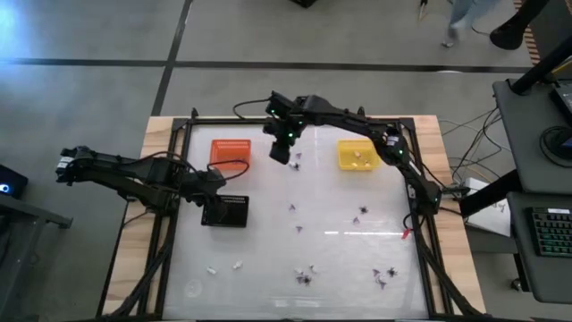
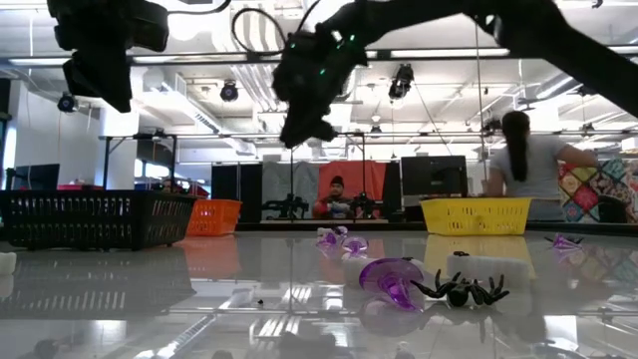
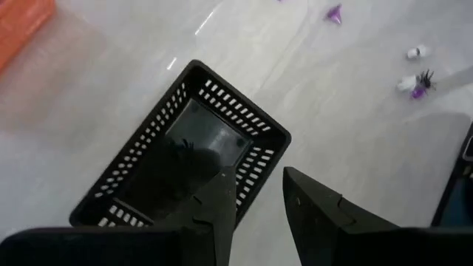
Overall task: Sort Halloween decoration
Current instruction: Put the black spider toy into the black bin
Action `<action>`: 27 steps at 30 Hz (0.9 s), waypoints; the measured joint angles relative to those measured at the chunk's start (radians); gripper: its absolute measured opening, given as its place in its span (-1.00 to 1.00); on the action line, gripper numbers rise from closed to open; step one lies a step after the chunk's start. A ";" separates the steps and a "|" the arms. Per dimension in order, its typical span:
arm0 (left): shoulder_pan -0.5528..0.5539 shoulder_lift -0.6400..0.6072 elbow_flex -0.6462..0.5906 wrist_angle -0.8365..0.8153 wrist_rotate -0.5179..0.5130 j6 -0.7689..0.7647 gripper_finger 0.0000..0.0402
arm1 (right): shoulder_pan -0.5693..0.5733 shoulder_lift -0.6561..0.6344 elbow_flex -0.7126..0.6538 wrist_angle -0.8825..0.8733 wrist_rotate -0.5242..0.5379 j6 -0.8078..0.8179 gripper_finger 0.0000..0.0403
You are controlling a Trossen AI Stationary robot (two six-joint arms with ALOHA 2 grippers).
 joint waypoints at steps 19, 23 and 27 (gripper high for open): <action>-0.029 0.000 0.000 -0.026 0.150 0.357 -0.52 | 0.244 -0.090 -0.001 -0.409 0.146 0.344 -0.47; -0.038 0.000 0.000 -0.037 0.150 0.400 -0.52 | 0.351 -0.090 -0.003 -0.423 0.251 0.462 -0.42; -0.046 0.000 0.000 -0.053 0.150 0.454 -0.52 | 0.456 -0.088 -0.003 -0.415 0.263 0.594 -0.40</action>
